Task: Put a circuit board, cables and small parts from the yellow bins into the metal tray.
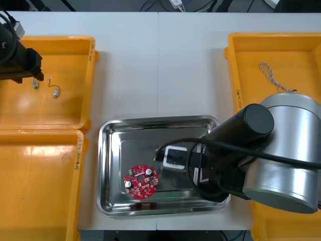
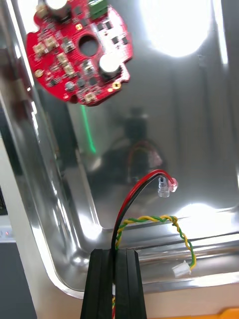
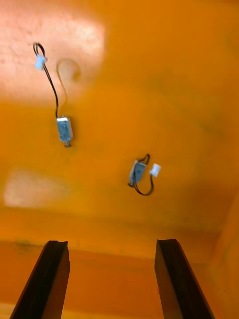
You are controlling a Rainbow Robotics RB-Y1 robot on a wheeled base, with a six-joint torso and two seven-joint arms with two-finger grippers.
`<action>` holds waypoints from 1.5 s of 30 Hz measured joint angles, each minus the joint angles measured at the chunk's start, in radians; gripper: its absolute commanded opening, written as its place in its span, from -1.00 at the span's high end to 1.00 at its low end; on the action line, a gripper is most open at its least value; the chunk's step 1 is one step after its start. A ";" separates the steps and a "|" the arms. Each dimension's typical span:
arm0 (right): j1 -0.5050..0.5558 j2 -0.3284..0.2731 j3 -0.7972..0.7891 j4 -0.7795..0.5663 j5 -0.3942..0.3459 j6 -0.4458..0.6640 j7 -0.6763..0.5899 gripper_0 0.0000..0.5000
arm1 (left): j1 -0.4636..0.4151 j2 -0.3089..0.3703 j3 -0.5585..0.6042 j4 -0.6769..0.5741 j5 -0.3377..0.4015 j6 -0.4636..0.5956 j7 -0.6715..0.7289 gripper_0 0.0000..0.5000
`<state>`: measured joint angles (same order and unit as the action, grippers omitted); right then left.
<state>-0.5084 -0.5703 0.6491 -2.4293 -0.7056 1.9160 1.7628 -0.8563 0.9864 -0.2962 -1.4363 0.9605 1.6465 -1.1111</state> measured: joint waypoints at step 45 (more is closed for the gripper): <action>0.000 0.001 0.258 0.224 0.216 -0.191 0.130 1.00 | 0.000 -0.071 -0.035 0.376 -0.065 -0.405 -0.151 -1.00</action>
<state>-0.5083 -0.5695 0.9070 -2.2057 -0.4895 1.7247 1.8928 -0.8560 0.9153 -0.3311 -1.0603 0.8957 1.2417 -1.2624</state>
